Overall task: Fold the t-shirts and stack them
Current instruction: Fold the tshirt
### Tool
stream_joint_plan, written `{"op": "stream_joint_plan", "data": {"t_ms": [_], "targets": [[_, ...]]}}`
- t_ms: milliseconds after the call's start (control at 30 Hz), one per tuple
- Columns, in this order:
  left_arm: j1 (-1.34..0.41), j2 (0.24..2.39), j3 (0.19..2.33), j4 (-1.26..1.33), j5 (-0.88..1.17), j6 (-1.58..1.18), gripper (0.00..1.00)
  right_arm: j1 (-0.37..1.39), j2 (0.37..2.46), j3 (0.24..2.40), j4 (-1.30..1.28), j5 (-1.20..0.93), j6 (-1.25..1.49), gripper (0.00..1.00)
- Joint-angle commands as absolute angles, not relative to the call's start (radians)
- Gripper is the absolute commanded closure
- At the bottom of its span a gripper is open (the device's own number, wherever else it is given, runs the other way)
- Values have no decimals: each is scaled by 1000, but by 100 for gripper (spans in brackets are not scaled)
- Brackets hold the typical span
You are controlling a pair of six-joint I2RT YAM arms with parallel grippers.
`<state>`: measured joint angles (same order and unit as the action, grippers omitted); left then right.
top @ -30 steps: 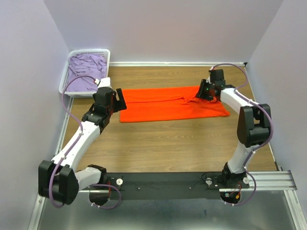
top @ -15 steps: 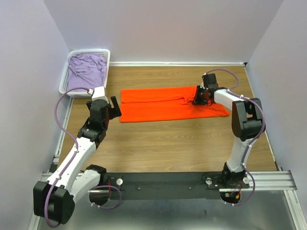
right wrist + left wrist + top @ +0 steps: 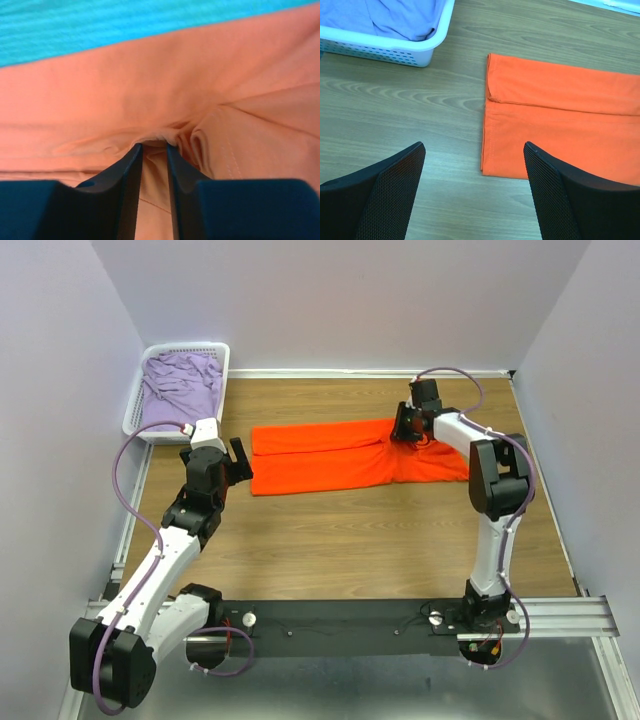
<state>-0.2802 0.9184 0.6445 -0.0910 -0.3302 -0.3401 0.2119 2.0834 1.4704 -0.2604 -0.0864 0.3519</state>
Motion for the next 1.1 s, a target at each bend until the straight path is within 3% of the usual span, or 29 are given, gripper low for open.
{"op": "stream_joint_plan", "data": {"t_ms": [0,267,367,700,1067], "targets": [[-284,919,629,-61,-359,-331,12,242,2150,1561,-248,-46,305,62],[-284,933,630,-55,-336,-331,13,259,2100,1563,-259,-6,236,45],[-284,936,627,-48,-330,-333,13,259,2059,1534,-259,138,184,37],[-284,951,627,-38,-299,-331,13,244,1988,1502,-272,106,111,37],[-284,960,629,-35,-284,-327,13,242,1957,1391,-272,247,-38,36]]}}
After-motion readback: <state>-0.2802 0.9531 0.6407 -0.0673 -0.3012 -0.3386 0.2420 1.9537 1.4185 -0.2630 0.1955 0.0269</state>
